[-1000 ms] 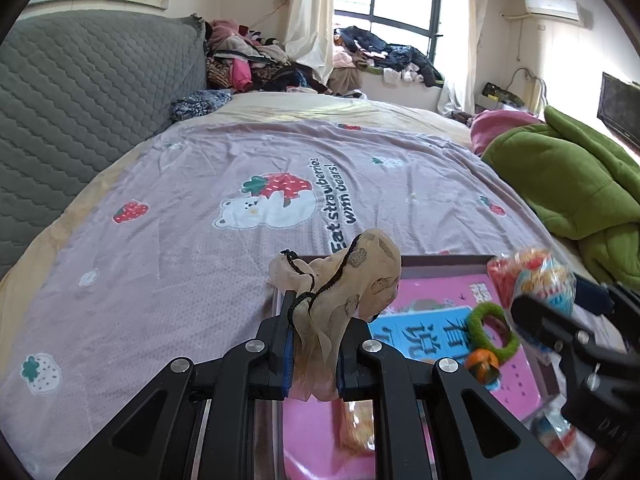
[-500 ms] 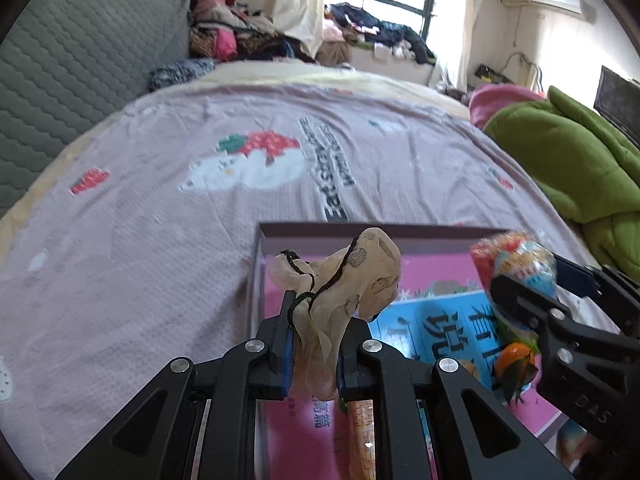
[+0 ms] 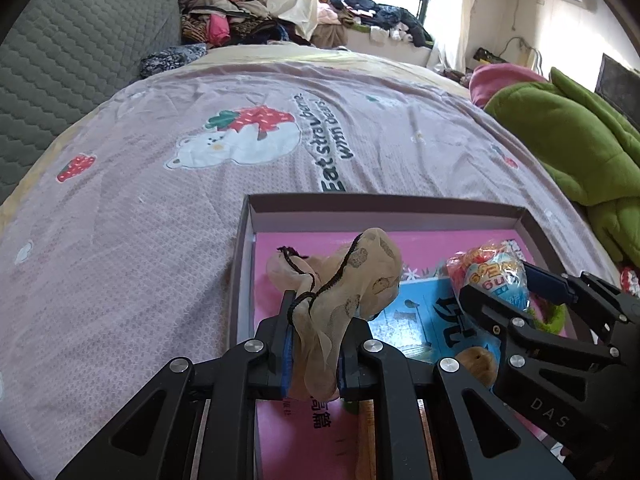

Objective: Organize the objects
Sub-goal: 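Lower the scrunchie and blue egg toy over the blue book in the tray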

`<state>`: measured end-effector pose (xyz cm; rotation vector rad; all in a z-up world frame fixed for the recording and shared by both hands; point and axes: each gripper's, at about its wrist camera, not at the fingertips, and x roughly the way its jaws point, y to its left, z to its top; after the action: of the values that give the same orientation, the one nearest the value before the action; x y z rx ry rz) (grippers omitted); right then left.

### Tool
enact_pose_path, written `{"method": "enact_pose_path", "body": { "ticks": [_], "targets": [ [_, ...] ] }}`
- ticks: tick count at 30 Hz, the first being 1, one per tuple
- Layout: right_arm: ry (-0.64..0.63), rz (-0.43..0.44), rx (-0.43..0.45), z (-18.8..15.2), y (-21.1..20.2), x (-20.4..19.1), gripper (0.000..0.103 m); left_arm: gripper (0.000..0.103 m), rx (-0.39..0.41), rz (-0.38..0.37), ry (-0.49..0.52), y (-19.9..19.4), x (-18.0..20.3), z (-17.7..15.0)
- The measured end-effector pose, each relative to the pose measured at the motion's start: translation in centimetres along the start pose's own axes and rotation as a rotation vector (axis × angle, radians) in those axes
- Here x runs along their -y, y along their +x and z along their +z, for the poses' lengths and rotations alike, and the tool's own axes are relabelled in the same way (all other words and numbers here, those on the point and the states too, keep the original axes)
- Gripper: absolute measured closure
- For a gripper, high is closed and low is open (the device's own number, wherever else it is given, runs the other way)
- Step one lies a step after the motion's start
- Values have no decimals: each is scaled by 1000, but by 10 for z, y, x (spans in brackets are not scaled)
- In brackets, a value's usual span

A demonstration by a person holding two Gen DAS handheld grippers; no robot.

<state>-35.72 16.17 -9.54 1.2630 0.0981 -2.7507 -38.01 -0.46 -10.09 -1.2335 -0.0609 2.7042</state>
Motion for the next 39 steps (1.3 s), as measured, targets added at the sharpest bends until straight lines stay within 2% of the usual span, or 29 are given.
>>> {"method": "enact_pose_path", "body": {
  "ticks": [25, 29, 35, 39],
  "targets": [
    [38, -8, -1, 0, -1, 4, 48, 76, -10, 50, 15, 5, 3, -2],
    [38, -17, 8, 0, -3, 4, 48, 70, -13, 56, 19, 4, 4, -2],
    [48, -28, 28, 0, -11, 6, 48, 56, 7, 59, 11, -5, 3, 0],
    [40, -27, 52, 1, -19, 5, 48, 53, 15, 46, 7, -12, 3, 2]
  ]
}}
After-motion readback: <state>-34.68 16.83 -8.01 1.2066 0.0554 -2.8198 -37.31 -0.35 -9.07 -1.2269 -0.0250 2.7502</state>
